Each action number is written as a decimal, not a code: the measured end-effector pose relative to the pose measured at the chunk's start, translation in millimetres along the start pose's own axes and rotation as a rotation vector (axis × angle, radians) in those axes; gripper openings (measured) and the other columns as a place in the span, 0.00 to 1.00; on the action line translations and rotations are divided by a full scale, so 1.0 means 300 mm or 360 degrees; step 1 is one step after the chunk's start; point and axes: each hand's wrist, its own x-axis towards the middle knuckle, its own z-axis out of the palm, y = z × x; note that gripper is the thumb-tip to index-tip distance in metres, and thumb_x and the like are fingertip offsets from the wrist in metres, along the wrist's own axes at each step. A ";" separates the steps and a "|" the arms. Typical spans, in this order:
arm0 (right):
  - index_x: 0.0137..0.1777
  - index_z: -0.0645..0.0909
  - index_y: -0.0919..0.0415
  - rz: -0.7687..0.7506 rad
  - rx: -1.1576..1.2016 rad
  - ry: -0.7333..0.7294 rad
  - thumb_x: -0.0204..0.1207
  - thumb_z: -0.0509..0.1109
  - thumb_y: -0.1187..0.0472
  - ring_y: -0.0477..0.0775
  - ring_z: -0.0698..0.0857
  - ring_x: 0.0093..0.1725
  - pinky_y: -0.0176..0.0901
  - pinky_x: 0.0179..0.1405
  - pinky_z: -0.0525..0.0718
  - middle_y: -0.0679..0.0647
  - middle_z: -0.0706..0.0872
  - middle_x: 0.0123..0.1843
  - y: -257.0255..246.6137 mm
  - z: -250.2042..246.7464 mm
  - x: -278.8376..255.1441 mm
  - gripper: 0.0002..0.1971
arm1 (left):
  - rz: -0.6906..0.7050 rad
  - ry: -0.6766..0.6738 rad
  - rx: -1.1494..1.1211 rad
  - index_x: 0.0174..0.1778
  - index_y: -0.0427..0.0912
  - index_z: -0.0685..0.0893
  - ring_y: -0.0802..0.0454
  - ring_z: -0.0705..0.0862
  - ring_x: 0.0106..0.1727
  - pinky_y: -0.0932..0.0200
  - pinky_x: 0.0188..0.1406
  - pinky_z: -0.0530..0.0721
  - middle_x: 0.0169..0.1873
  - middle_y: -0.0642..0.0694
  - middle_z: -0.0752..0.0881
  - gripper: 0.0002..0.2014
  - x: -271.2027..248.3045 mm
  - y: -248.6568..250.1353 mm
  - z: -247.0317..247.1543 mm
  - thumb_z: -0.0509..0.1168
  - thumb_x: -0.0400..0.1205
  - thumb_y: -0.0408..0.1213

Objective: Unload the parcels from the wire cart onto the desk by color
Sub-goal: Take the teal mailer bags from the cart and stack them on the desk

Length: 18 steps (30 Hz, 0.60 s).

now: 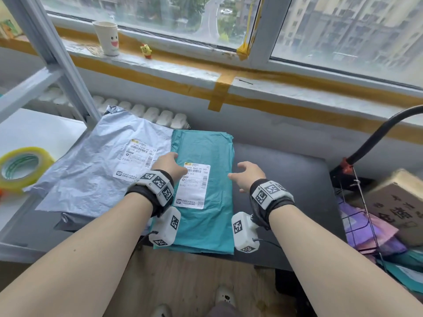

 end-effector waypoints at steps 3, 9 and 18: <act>0.72 0.74 0.55 -0.0027 -0.0102 0.0148 0.77 0.70 0.53 0.57 0.79 0.68 0.45 0.68 0.76 0.54 0.79 0.70 0.025 -0.082 -0.055 0.24 | 0.0205 0.0043 0.0042 0.76 0.45 0.70 0.45 0.80 0.63 0.56 0.58 0.76 0.72 0.42 0.75 0.27 -0.021 0.087 -0.012 0.66 0.79 0.36; 0.64 0.82 0.54 0.0087 -0.0016 0.0319 0.77 0.69 0.56 0.53 0.81 0.64 0.37 0.62 0.73 0.50 0.84 0.61 0.183 -0.227 -0.220 0.16 | 0.0647 -0.0194 0.0008 0.70 0.45 0.77 0.47 0.79 0.68 0.61 0.61 0.73 0.67 0.44 0.80 0.22 -0.089 0.318 0.119 0.66 0.79 0.37; 0.34 0.80 0.55 0.0267 0.0420 0.0477 0.76 0.65 0.71 0.47 0.77 0.26 0.29 0.23 0.72 0.53 0.82 0.30 0.573 -0.477 -0.466 0.12 | 0.0959 -0.0547 0.0109 0.59 0.48 0.85 0.48 0.84 0.60 0.60 0.61 0.78 0.60 0.45 0.85 0.15 -0.372 0.600 0.433 0.67 0.76 0.38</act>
